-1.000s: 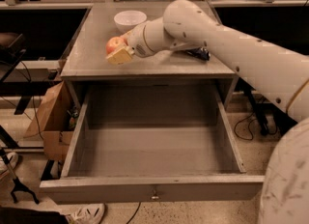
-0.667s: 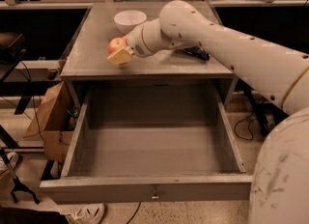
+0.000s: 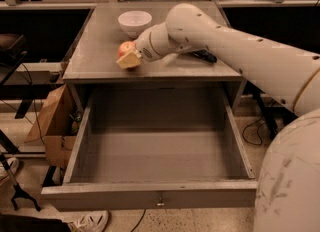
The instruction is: Pick apple from top drawer and place on counter
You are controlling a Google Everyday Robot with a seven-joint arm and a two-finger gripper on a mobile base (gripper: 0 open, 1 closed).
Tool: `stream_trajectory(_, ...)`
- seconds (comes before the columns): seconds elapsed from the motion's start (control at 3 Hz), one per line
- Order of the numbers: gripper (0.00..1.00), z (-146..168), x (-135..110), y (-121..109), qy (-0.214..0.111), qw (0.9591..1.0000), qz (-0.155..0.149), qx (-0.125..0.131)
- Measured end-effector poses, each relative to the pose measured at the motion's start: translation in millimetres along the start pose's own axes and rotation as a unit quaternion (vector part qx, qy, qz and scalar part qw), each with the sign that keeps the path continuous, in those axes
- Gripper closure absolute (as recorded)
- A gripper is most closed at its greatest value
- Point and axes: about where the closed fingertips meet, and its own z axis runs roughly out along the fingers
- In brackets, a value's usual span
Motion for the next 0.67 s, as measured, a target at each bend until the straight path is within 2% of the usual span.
stream_trajectory(0.33, 0.11, 0.0, 0.1, 0.0, 0.0, 1.0, 0.0, 0.0)
stream_trajectory(0.67, 0.0, 0.2, 0.1, 0.1, 0.0, 1.0, 0.0, 0.0)
